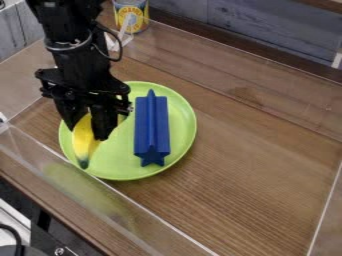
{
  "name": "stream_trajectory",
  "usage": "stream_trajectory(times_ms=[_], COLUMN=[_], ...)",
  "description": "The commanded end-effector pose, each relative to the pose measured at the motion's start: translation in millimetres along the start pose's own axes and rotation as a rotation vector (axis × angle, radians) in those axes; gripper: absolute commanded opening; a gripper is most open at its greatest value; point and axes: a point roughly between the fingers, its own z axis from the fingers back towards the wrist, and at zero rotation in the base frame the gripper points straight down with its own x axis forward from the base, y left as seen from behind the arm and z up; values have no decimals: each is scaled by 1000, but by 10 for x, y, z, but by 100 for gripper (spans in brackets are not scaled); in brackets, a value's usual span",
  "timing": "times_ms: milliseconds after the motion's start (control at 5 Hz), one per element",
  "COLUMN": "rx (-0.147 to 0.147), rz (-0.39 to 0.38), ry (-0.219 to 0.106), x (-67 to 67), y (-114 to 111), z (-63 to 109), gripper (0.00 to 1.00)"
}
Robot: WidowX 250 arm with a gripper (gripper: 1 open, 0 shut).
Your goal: Put the banana in the green plate
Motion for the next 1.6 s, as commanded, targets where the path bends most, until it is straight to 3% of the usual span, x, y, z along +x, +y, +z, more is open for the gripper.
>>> stream_trajectory(times_ms=[0,400,800,1200,1400], rx=[-1,-21,-24,-25,-22], rz=[-41,54,-7,-1,43], ry=[-21,-63,-86,-79,-78], x=[31,277,251,257,291], y=[-79,49,84,-119,-196], z=[57,215,407,304,295], gripper=[100,100,100,100,100])
